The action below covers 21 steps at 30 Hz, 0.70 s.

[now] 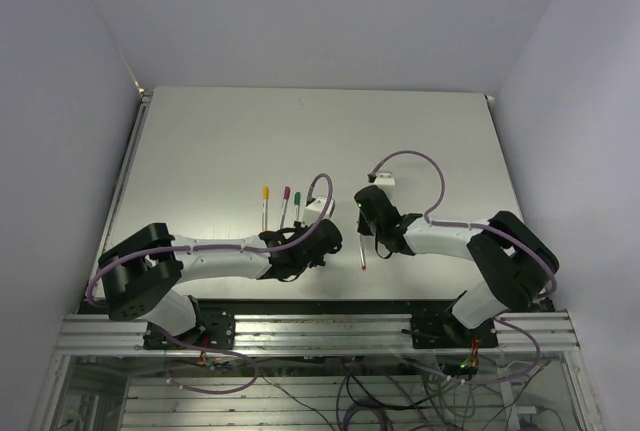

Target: Insert the pens into the pen caps

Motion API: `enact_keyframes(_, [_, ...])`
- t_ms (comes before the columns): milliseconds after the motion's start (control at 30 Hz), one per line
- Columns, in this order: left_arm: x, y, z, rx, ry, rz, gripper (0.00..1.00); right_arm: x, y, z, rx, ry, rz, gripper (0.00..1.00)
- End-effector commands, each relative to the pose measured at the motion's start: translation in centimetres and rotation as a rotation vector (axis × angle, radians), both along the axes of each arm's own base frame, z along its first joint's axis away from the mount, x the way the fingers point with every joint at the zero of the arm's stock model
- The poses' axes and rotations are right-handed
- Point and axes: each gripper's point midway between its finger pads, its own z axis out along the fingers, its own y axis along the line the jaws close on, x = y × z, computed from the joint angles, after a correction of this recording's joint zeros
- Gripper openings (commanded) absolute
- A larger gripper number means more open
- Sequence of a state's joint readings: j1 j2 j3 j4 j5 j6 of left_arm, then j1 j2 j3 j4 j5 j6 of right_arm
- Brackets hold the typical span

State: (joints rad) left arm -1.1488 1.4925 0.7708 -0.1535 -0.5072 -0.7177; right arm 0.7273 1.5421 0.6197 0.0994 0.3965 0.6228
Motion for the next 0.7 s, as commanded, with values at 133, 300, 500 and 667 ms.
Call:
enact_keyframes(133, [0.23, -0.52, -0.25, -0.012, 0.0, -0.007, 0.07, 0.19, -0.43, -0.92, -0.061, 0.031, 0.006, 0.22])
enact_keyframes(300, [0.29, -0.56, -0.26, -0.008, 0.0, -0.01, 0.07, 0.44, -0.46, -1.13, -0.084, 0.039, 0.002, 0.22])
enact_keyframes(500, [0.35, -0.53, -0.19, -0.006, -0.003, -0.008, 0.07, 0.35, -0.47, -1.74, -0.095, 0.061, 0.004, 0.17])
enact_keyframes(667, [0.39, -0.48, -0.1, -0.009, -0.004, -0.006, 0.07, 0.2, -0.38, -1.65, -0.085, 0.065, 0.007, 0.0])
